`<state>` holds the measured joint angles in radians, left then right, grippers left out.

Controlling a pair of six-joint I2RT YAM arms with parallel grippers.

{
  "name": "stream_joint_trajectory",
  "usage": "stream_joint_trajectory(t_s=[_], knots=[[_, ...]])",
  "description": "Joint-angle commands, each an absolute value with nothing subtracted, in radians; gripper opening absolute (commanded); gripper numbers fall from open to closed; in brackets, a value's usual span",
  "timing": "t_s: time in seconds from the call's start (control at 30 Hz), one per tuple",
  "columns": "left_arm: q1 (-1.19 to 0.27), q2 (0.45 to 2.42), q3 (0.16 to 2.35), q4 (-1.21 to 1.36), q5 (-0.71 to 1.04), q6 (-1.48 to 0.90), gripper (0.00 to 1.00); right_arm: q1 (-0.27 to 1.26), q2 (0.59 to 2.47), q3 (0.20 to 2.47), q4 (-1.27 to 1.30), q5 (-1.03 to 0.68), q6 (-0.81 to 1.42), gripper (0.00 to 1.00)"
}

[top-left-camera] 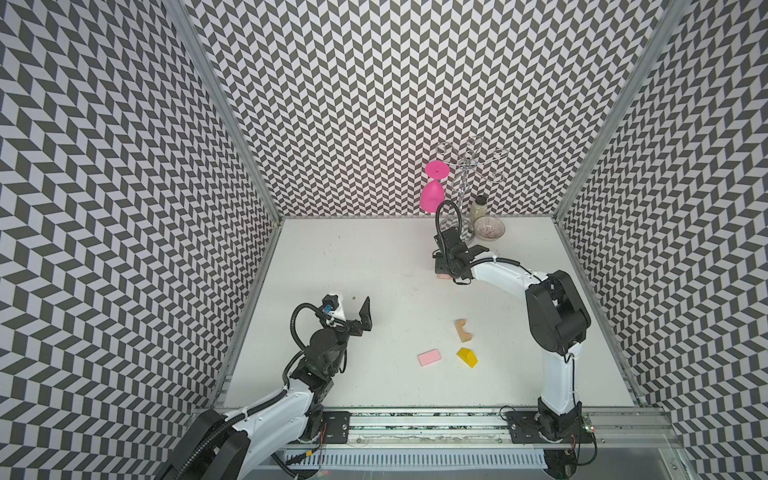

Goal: Build the wood block tower
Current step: 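Lower the orange block onto the yellow cubes with the right gripper, then open the right gripper and draw it back from the stack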

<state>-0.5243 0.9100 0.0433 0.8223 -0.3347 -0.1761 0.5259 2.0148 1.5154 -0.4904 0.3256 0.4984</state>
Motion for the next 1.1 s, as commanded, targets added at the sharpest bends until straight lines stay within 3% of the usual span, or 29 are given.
stream_joint_trajectory(t_s=[0.0,0.27,0.4,0.7,1.07], knots=[[-0.529,0.910,0.058,0.850,-0.330,-0.175,1.00,0.523,2.016,1.543,-0.474,0.330,0.509,0.67],[-0.529,0.911,0.058,0.851,-0.330,-0.175,1.00,0.523,2.006,1.543,-0.490,0.348,0.507,0.68],[-0.529,0.912,0.060,0.851,-0.331,-0.175,1.00,0.523,1.957,1.523,-0.501,0.363,0.499,0.78],[-0.529,0.923,0.067,0.844,-0.340,-0.176,1.00,0.585,1.578,1.183,-0.411,0.408,0.492,1.00],[-0.529,0.919,0.071,0.828,-0.355,-0.184,1.00,0.835,1.252,0.822,-0.197,0.301,0.760,1.00]])
